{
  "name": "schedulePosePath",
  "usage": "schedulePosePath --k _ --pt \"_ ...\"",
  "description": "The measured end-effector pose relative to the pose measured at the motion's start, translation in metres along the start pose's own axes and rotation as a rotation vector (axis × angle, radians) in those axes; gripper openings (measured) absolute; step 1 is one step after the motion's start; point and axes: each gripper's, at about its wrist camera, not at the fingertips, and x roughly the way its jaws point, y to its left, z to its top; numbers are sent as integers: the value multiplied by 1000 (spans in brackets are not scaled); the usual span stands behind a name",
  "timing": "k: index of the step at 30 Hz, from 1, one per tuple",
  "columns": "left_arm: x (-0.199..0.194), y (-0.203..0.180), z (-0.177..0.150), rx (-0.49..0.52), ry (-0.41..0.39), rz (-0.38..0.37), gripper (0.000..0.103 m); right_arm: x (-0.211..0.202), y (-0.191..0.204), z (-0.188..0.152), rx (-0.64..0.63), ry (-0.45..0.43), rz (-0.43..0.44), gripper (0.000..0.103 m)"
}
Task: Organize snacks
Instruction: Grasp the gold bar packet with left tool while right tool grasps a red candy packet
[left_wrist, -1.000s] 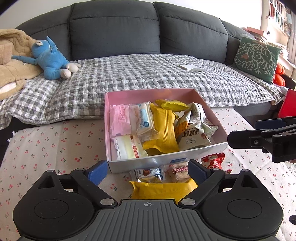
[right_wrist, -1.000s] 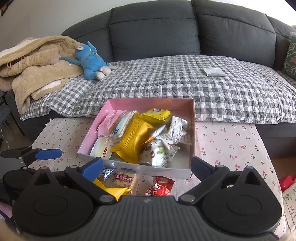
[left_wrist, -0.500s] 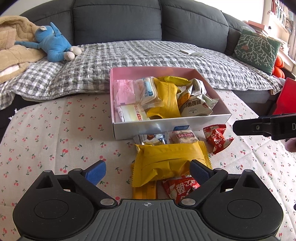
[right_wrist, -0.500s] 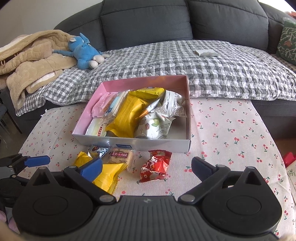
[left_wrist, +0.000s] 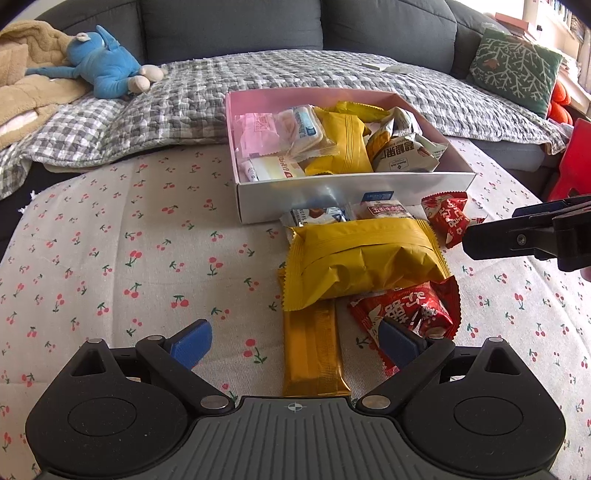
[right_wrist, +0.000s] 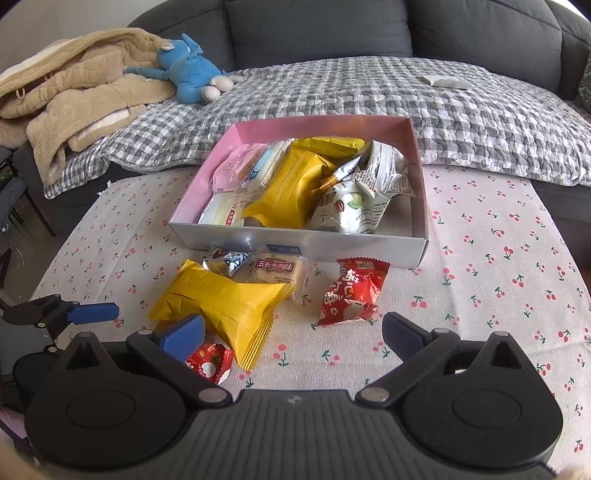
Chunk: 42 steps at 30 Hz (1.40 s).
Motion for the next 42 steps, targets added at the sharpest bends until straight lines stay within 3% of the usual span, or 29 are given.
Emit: schedulePosePath --k 5,10,14,18,21,32,42 --pt "2 -2 -2 13 12 -16 93 7 4 -5 18 39 43 101" --pt "7 -5 -4 17 38 -35 78 12 11 -9 12 66 69 97" --pt "8 -4 -4 9 38 -48 74 15 15 -11 6 81 87 93" --pt "7 -4 -3 3 37 -68 63 18 18 -11 14 94 120 88" --pt "6 -5 -3 3 37 -90 52 21 22 -12 13 106 147 83" --pt "7 -4 -3 -10 33 -92 47 27 28 -12 12 115 168 62" --pt "7 -4 -3 4 39 -51 29 26 30 -12 1 114 179 42"
